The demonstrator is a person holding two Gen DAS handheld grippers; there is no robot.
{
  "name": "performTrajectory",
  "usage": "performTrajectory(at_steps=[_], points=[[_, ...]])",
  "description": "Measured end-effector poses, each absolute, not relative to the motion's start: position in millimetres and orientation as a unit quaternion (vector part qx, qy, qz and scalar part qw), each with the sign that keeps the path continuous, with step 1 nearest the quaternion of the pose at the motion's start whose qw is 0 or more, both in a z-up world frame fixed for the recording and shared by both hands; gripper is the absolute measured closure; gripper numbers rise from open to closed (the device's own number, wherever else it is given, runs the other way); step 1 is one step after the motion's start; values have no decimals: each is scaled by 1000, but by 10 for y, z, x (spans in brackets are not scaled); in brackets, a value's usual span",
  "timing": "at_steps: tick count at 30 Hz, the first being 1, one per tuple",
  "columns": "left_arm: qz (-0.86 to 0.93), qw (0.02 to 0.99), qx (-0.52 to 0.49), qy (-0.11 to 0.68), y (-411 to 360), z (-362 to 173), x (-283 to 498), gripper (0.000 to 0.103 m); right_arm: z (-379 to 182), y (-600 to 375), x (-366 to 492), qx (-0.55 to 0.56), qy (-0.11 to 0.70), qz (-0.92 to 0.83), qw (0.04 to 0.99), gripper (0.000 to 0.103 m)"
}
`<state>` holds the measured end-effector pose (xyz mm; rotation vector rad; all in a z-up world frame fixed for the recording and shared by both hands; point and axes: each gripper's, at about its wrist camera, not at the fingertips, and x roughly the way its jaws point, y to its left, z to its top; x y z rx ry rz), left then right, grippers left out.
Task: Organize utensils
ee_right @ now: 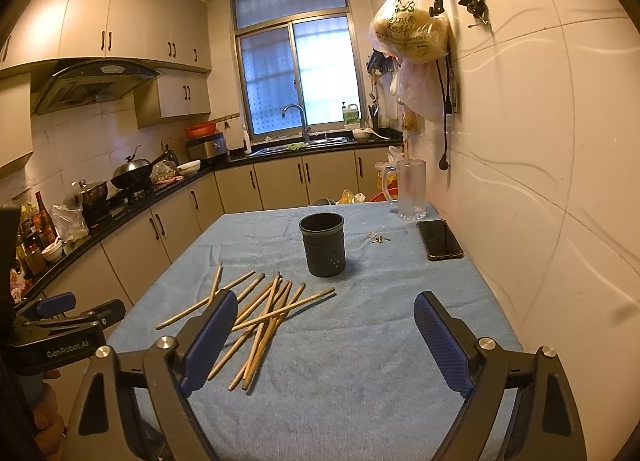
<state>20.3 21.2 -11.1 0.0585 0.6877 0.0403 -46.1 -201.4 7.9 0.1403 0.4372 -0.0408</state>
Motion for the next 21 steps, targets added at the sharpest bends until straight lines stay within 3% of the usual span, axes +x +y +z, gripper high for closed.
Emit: performTrajectory(at_steps=[11, 21], points=[[14, 941, 19, 338, 273, -124, 271, 15, 66, -2040, -402, 75, 217, -11, 973, 11], [-1, 928, 8, 373, 536, -261, 949, 15, -243, -2151, 19, 120, 275, 14, 954, 11]])
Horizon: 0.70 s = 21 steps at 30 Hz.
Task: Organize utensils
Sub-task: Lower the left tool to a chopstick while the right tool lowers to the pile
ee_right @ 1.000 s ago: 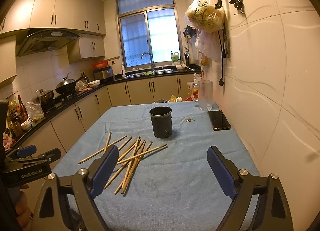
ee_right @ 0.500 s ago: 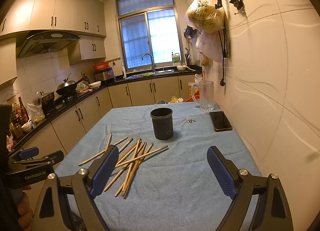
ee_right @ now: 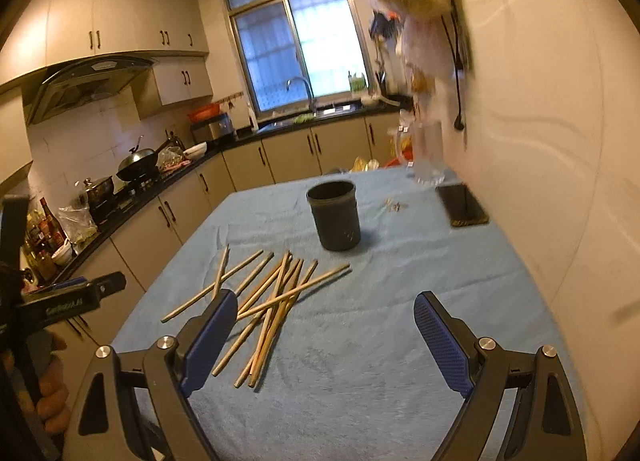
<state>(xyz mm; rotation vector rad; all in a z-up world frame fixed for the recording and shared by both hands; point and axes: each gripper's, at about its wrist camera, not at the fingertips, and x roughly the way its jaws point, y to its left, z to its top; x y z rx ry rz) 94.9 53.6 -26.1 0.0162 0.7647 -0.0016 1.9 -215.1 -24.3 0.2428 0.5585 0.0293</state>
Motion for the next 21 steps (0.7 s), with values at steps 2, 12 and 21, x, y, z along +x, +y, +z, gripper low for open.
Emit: performTrajectory(at_steps=[2, 12, 21], points=[[-8, 922, 8, 387, 558, -329, 1141, 15, -323, -2179, 169, 131, 287, 23, 949, 13], [-20, 891, -8, 453, 607, -715, 1967, 15, -889, -2245, 1070, 200, 373, 53, 905, 25], [-59, 868, -15, 493, 538, -992, 2627, 15, -1413, -2285, 1849, 261, 432, 57, 861, 49]])
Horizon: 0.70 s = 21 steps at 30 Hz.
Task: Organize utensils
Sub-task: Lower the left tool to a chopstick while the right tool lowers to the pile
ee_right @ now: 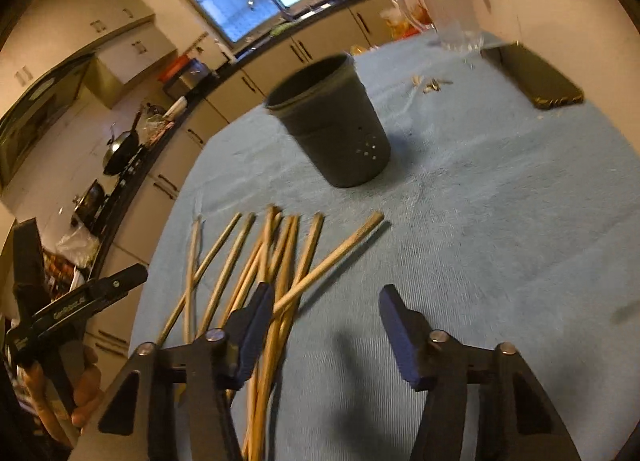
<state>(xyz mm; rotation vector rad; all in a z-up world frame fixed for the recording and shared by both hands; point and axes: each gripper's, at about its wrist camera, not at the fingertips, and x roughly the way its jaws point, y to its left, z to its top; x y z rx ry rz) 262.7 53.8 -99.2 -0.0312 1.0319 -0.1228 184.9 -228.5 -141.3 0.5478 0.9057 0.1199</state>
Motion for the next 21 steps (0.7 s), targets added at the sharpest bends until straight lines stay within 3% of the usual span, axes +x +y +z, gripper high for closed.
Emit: performTrajectory(at_steps=[5, 11, 16, 21], points=[[-66, 848, -26, 525, 524, -1183, 3009, 15, -1687, -2351, 2129, 315, 465, 56, 825, 65], [-53, 824, -37, 563, 482, -1379, 3380, 39, -1726, -2417, 2333, 340, 469, 31, 814, 73], [-50, 815, -40, 577, 439, -1468, 3552, 50, -1713, -2416, 2491, 345, 471, 16, 812, 75], [-30, 815, -53, 577, 441, -1460, 3627, 70, -1736, -2416, 2566, 357, 464, 6, 810, 84]])
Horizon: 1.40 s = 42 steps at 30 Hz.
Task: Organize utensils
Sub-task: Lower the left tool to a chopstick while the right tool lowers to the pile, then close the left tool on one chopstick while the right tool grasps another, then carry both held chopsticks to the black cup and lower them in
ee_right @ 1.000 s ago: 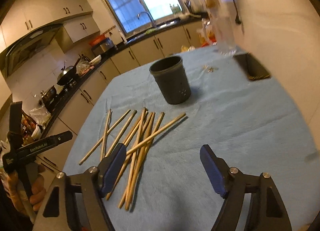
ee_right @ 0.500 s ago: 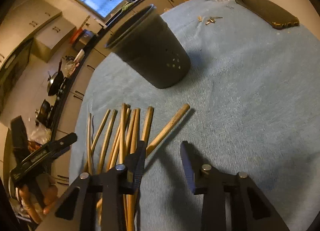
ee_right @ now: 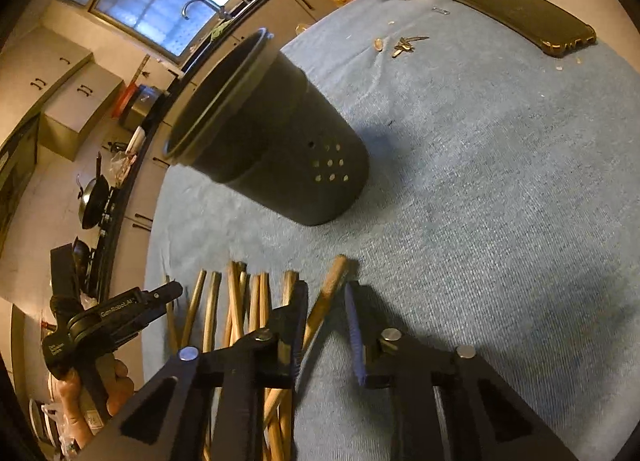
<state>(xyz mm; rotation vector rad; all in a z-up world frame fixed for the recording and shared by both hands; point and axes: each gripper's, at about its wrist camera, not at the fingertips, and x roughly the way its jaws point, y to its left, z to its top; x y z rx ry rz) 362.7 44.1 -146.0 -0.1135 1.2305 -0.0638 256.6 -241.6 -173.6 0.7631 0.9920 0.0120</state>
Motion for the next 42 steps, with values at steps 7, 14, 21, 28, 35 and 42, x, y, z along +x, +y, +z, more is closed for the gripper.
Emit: performTrajectory(at_steps=[7, 14, 21, 28, 35, 42], points=[[-17, 812, -76, 578, 530, -1463, 3653, 94, -1781, -2469, 2592, 369, 460, 21, 808, 92], [-27, 843, -88, 530, 615, -1117, 3335, 96, -1587, -2580, 2446, 380, 431, 51, 817, 95], [-52, 881, -97, 461, 636, -450, 2740, 96, -879, -2531, 2038, 302, 344, 84, 885, 95], [-82, 915, -79, 388, 442, 145, 1946, 96, -177, -2331, 1424, 190, 258, 102, 942, 95], [-117, 925, -68, 356, 190, 478, 1674, 96, 27, -2357, 1075, 165, 230, 99, 954, 95], [-134, 937, -57, 317, -55, 813, 1696, 96, 230, -2533, 982, 147, 202, 87, 964, 96]])
